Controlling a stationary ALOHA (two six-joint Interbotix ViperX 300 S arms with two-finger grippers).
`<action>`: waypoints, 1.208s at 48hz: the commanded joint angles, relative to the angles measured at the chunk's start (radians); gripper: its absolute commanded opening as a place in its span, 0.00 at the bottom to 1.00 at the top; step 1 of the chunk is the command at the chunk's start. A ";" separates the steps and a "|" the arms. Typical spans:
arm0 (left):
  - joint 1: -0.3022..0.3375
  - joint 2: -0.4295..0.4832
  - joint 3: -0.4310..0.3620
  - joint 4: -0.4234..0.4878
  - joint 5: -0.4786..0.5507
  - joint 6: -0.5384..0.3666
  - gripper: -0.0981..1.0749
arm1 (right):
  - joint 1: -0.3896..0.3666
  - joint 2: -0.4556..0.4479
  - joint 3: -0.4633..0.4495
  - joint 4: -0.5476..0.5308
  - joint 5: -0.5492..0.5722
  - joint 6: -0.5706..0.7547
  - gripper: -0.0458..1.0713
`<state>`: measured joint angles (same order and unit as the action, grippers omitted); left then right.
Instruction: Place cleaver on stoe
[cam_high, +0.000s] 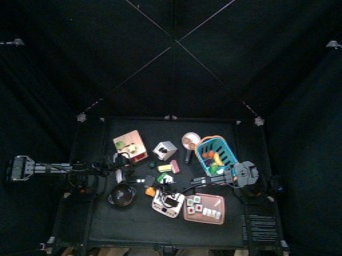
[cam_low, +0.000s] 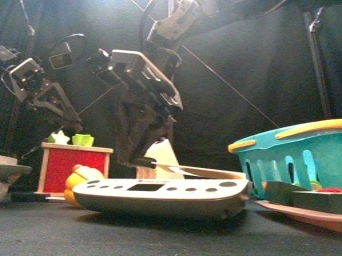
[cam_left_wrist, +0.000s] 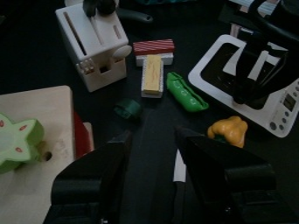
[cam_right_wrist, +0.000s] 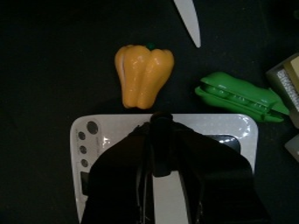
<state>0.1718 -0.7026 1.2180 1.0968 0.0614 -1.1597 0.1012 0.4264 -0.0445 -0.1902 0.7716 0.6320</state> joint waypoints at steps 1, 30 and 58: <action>0.003 0.002 -0.012 0.000 -0.003 -0.002 0.79 | -0.003 -0.028 -0.017 -0.002 -0.006 0.000 0.64; 0.003 0.000 -0.011 -0.006 -0.003 0.000 0.79 | 0.000 -0.041 -0.018 -0.006 0.005 0.000 0.71; 0.003 0.000 -0.009 -0.006 -0.003 0.000 0.79 | 0.006 -0.041 -0.021 -0.018 -0.008 0.000 0.71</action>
<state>0.1718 -0.7026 1.2210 1.0907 0.0614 -1.1597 0.1058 0.4264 -0.0445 -0.2056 0.7731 0.6335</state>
